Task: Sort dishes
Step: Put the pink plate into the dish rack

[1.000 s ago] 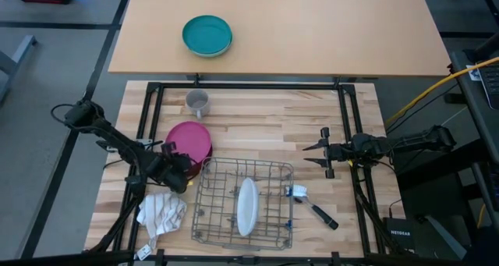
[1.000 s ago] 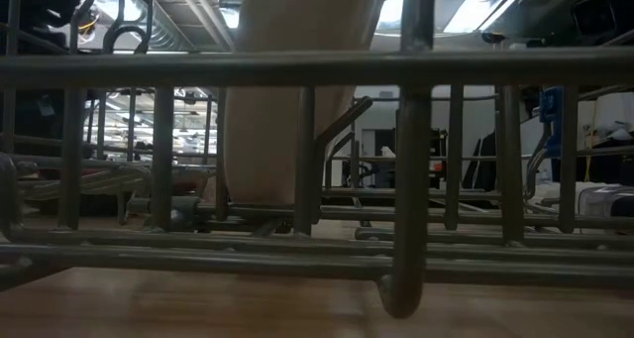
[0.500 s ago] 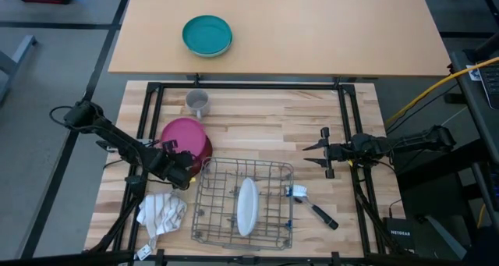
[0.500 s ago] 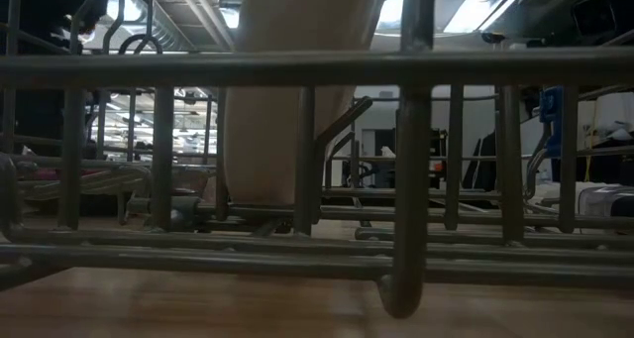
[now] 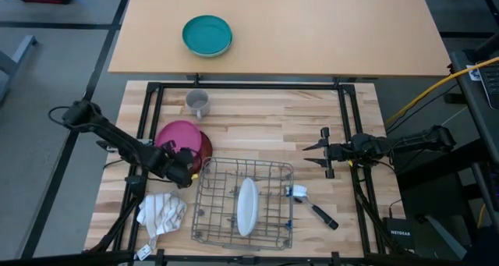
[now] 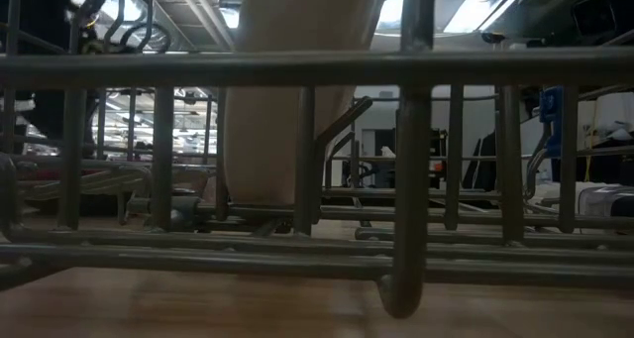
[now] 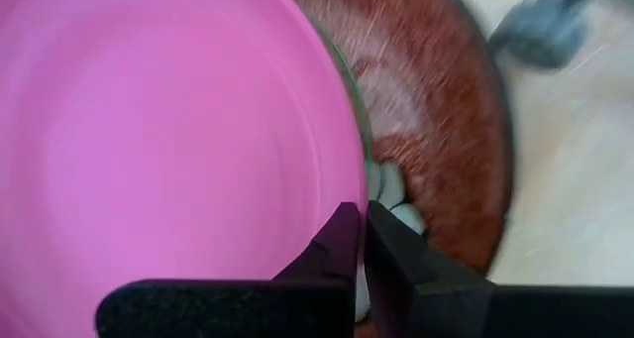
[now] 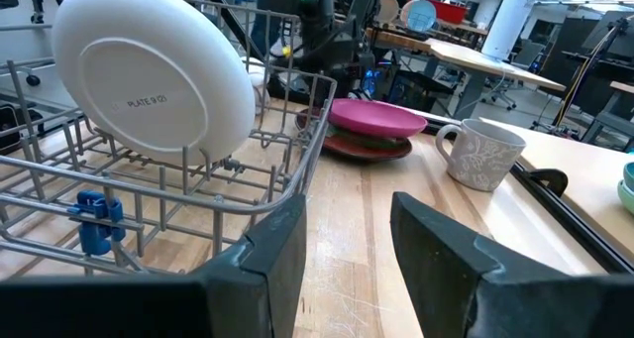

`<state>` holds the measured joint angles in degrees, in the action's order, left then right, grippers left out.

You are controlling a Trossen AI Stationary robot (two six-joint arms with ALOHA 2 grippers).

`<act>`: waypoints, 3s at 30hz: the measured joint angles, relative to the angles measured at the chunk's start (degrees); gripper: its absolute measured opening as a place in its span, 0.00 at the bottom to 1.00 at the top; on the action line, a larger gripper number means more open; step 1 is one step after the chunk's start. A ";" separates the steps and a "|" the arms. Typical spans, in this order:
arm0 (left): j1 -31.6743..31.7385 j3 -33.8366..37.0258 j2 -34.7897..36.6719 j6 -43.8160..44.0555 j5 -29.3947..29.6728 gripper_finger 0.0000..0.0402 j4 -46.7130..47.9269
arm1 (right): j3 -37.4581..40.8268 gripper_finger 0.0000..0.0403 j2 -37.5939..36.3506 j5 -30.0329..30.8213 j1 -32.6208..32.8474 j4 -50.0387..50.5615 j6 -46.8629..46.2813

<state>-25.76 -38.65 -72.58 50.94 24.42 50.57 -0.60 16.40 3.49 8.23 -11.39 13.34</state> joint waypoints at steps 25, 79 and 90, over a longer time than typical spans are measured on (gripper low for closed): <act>-0.13 -17.98 15.95 -5.14 20.75 0.00 -6.48 | 0.00 0.38 -0.02 -0.02 0.02 0.02 -0.02; -13.27 -44.07 -36.64 -9.13 18.67 0.00 -81.07 | 0.00 0.38 0.00 -0.04 0.02 -0.01 -5.57; -13.26 -44.07 -36.81 -1.59 20.97 0.00 -73.23 | 0.00 0.38 -0.01 -0.02 0.02 -0.06 -5.57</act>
<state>-39.02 -82.72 -109.38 49.35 45.39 -22.67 -0.60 16.39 3.46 8.25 -11.45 7.77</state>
